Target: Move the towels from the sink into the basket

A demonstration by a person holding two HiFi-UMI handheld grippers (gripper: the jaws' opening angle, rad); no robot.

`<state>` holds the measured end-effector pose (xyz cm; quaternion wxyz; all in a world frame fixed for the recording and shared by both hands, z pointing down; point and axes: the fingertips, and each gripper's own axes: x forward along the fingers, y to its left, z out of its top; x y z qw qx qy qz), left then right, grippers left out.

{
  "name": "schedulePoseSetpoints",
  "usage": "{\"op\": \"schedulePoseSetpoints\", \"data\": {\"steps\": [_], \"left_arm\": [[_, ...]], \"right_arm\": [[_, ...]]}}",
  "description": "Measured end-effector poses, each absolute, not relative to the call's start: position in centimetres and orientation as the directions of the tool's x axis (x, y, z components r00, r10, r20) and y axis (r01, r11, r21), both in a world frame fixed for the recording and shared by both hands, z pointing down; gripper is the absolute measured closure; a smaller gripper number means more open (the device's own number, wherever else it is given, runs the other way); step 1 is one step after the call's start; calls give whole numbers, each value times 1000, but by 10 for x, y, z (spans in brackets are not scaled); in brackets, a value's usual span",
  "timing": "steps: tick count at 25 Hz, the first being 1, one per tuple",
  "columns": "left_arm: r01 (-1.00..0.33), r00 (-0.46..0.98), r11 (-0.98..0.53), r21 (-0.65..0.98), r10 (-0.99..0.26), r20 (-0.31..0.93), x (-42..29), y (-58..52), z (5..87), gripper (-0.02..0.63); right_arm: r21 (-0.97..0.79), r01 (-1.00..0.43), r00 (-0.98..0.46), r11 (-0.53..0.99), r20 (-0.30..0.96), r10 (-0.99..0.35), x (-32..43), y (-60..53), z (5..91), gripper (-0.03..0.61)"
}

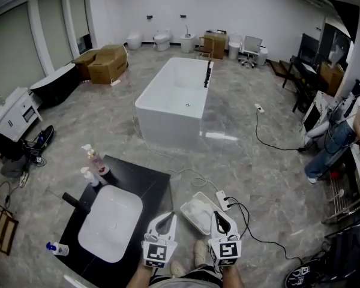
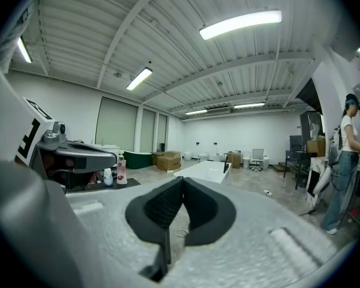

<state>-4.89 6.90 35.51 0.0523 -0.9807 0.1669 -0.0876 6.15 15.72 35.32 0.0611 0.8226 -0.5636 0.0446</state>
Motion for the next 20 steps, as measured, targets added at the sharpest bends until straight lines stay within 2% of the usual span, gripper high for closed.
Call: {"op": "schedulePoseSetpoints", "data": {"steps": [20], "left_arm": [[-324,926,-937,-133,-343,156,-45,63,354,604]], "right_arm": [[63,-928,372,-366,131,-919,69,157,351,580]]}}
